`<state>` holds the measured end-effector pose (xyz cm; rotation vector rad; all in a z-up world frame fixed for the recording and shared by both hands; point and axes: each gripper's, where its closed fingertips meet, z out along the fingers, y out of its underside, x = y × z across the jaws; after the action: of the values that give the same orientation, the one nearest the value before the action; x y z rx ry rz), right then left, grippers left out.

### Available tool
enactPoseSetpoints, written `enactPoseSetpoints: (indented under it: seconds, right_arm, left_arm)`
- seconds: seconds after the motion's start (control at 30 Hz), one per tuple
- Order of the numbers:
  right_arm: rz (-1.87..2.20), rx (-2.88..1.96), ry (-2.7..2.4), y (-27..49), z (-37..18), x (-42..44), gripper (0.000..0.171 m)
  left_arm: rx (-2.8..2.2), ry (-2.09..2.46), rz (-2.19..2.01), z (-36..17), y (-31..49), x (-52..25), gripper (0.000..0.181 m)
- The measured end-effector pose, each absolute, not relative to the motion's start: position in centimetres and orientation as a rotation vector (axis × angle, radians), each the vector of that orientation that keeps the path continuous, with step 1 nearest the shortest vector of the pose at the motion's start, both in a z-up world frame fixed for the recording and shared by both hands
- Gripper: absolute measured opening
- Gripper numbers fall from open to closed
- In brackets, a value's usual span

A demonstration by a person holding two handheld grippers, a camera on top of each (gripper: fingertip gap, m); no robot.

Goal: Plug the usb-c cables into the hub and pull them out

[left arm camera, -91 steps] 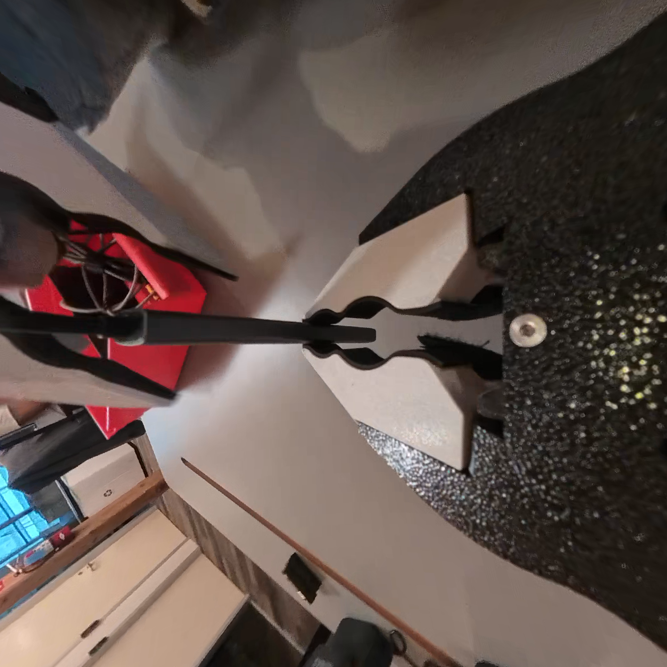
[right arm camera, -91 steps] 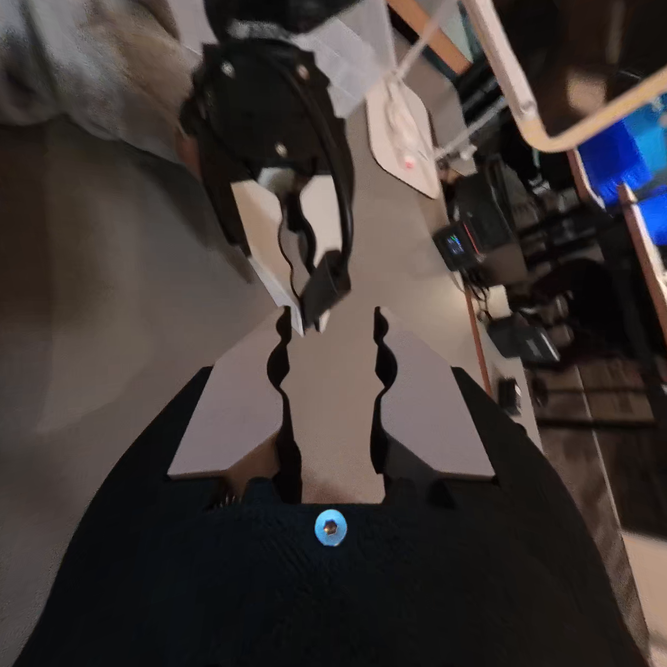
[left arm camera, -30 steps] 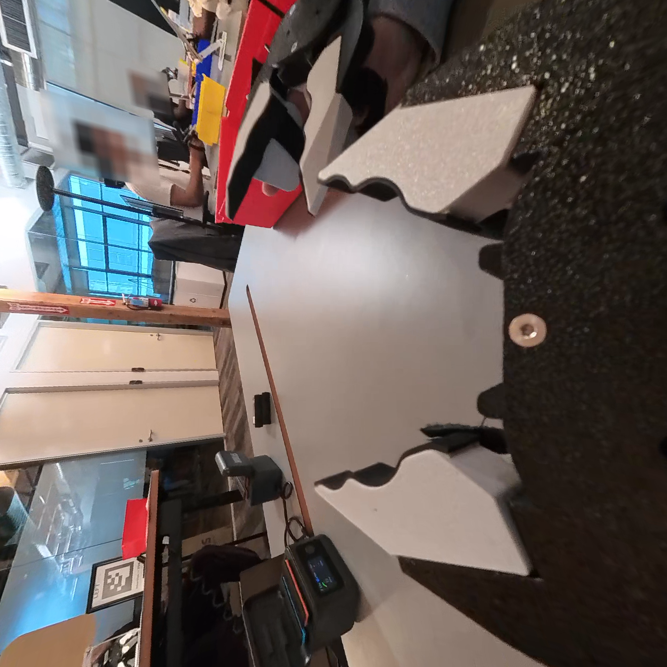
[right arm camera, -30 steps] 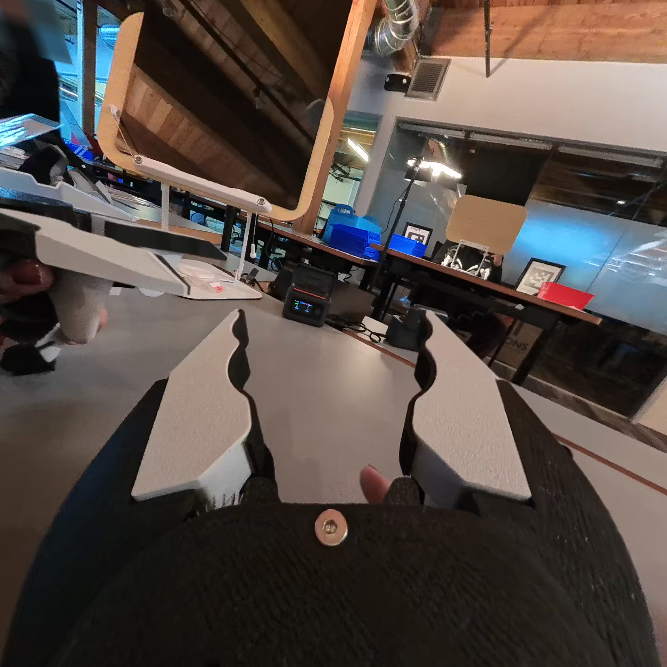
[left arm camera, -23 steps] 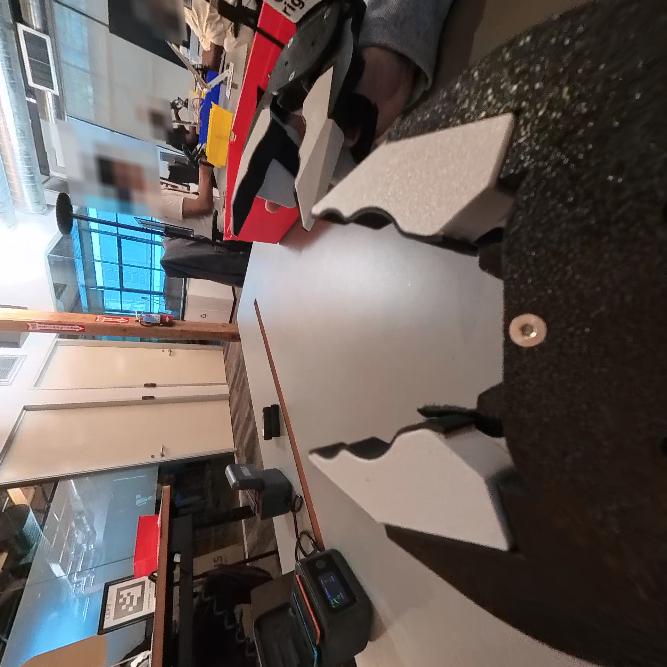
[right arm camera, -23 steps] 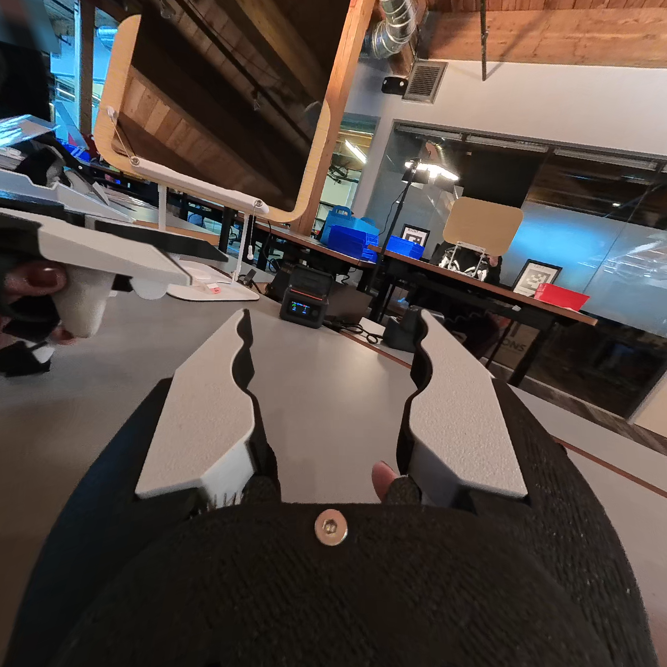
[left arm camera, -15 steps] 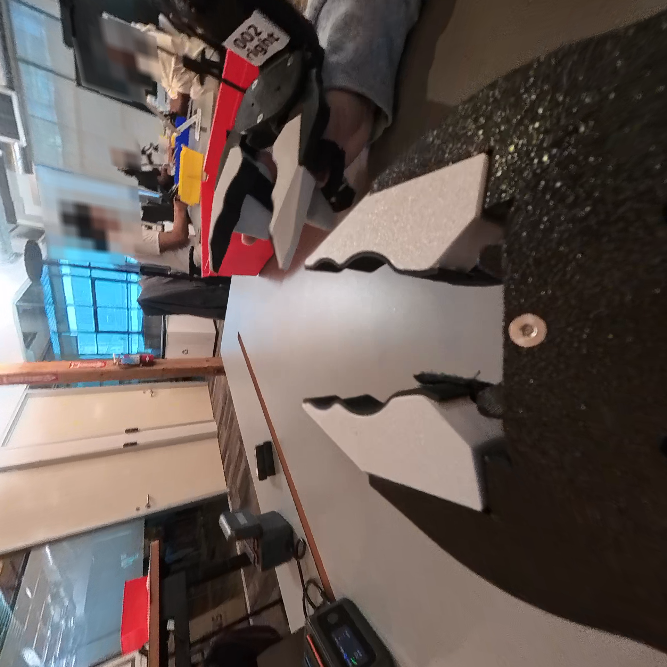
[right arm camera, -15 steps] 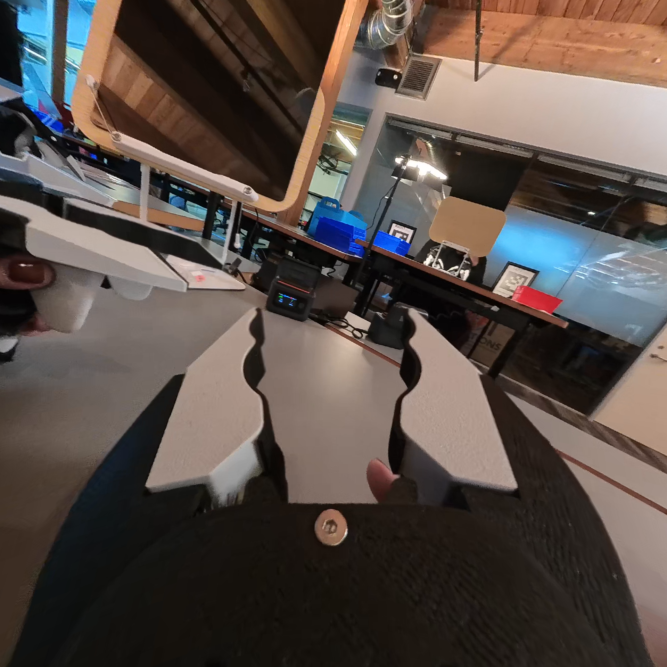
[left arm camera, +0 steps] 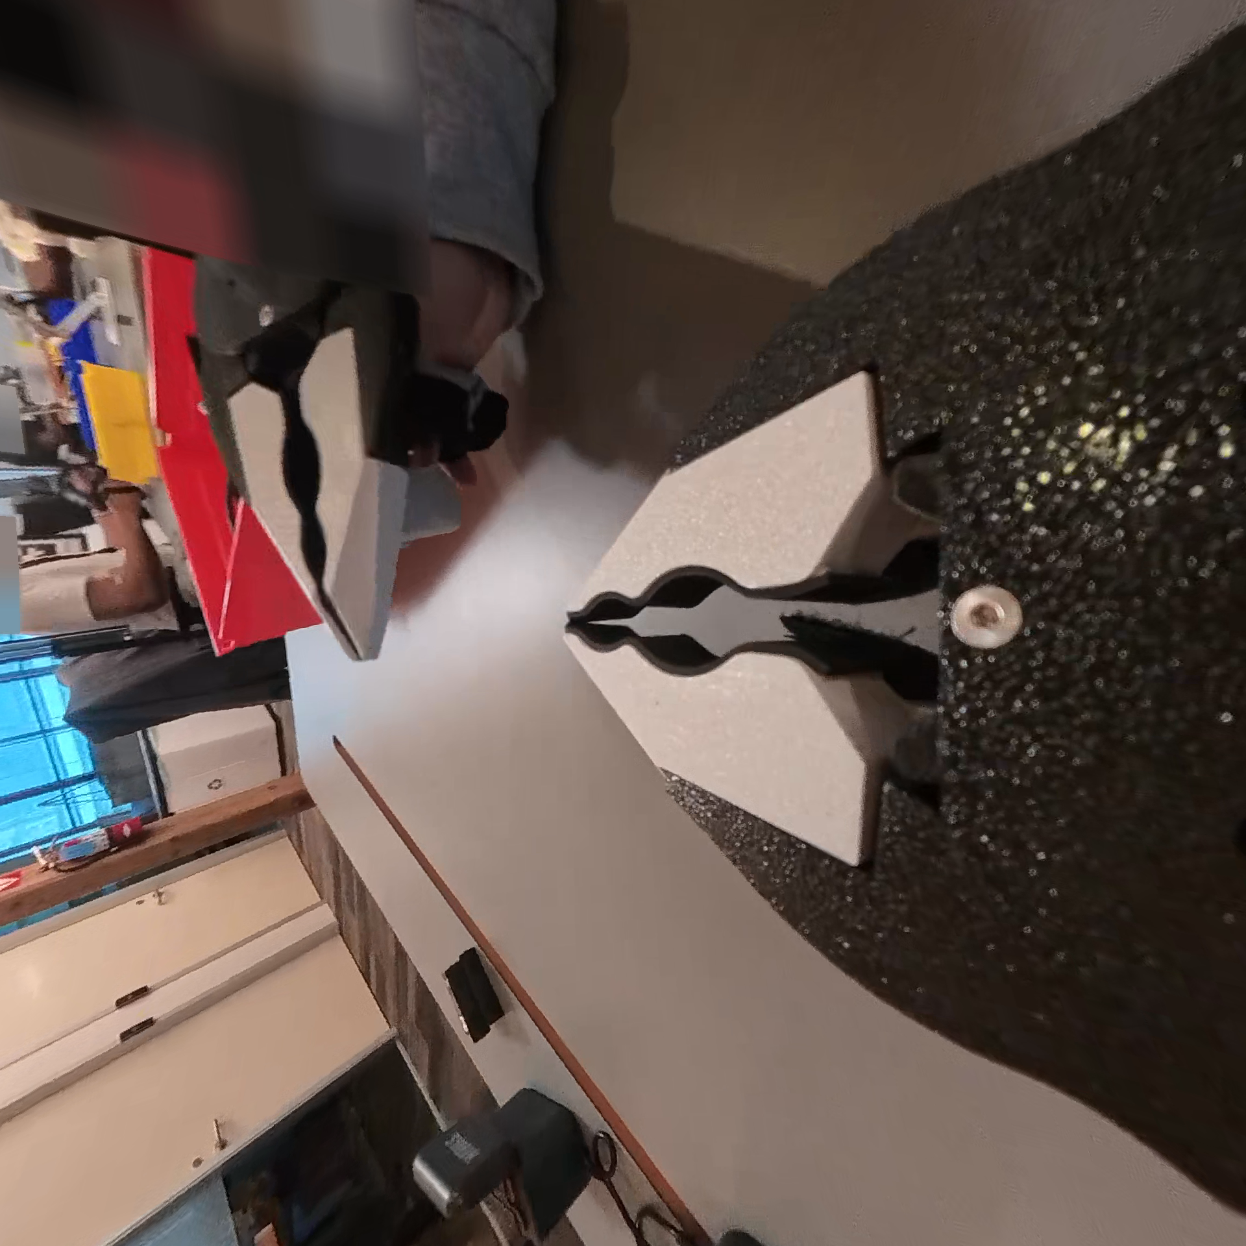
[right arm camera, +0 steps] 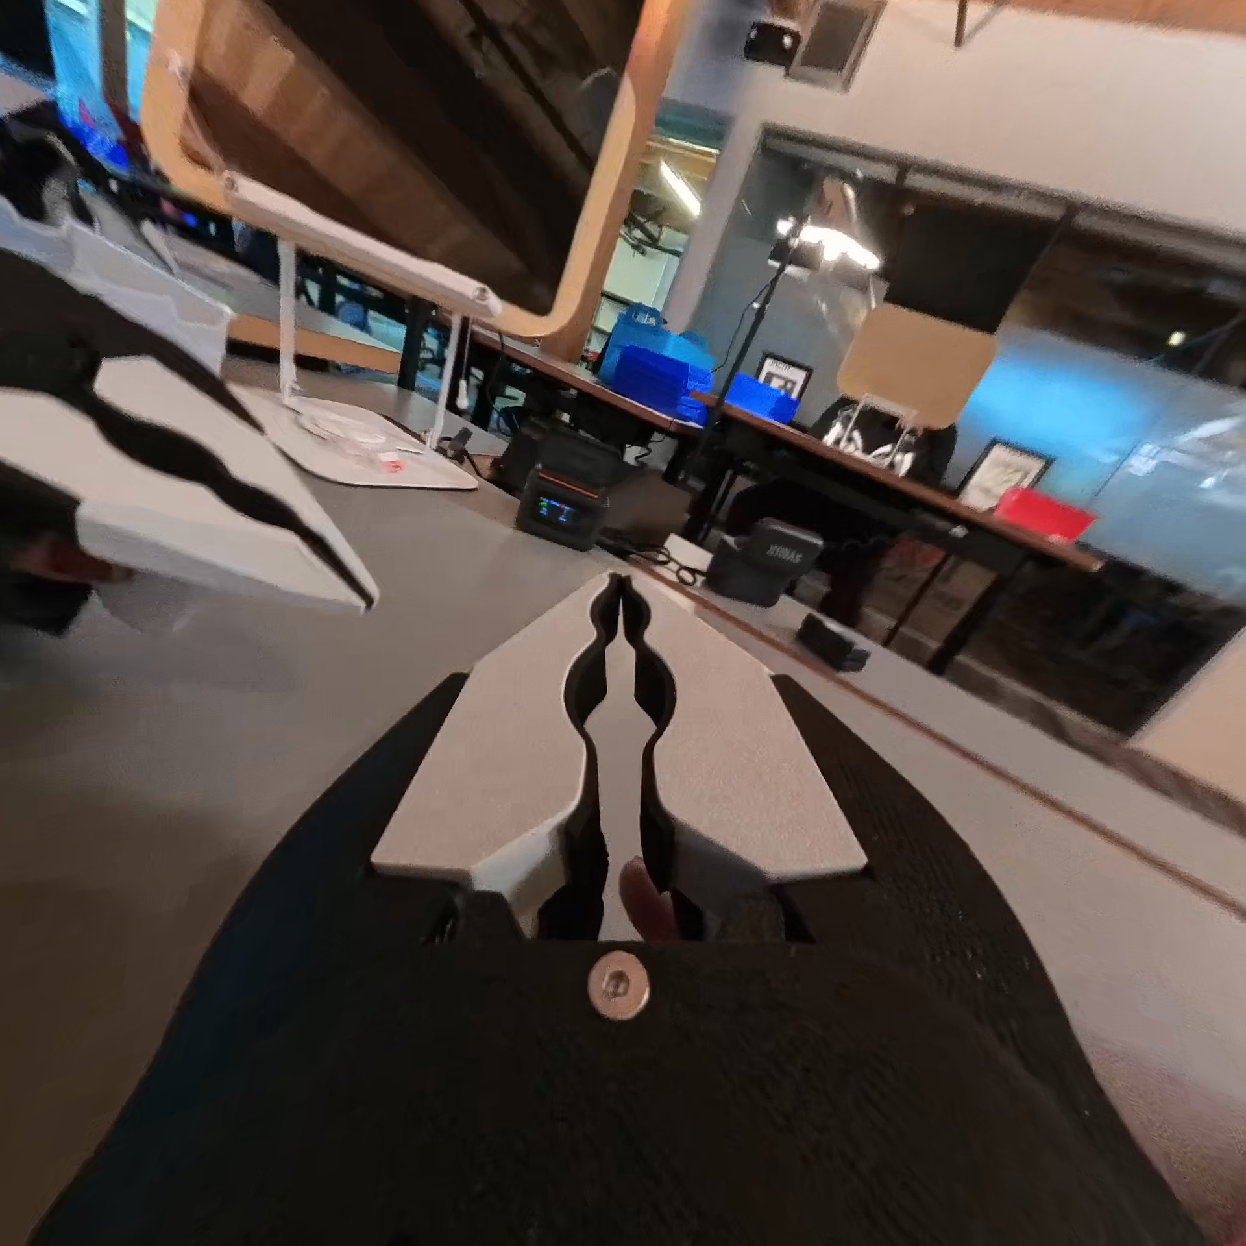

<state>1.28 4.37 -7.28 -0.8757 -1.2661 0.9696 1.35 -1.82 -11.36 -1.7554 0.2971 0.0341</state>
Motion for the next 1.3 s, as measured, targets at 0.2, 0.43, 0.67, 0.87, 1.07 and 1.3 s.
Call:
enactPoseSetpoints:
  seconds: [0.2,0.43,0.67,0.87,1.07,1.3]
  right_arm:
    - [1.011,-0.967,-1.183,6.2,-7.1,1.5,0.000]
    - [0.906,-0.882,-1.239,5.1,-7.5,1.1,0.000]
    - [0.894,-0.870,-1.251,4.9,-7.6,1.1,0.000]
    - [0.911,-0.898,-1.240,5.3,-7.7,1.0,0.000]
    - [0.910,-0.901,-1.240,5.4,-7.8,1.0,0.000]
    - [0.910,-0.906,-1.240,5.4,-7.8,1.0,0.000]
  left_arm:
    - [-1.777,0.355,0.062,-11.9,-1.6,2.1,0.000]
    - [-1.766,0.339,0.050,-11.7,-1.6,1.9,0.000]
    - [-1.766,0.329,0.042,-11.7,-1.6,1.8,0.000]
    - [-1.774,0.336,0.047,-11.9,-1.6,1.9,0.000]
    - [-1.774,0.337,0.049,-11.9,-1.6,1.9,0.000]
    - [-1.776,0.337,0.049,-11.9,-1.6,1.9,0.000]
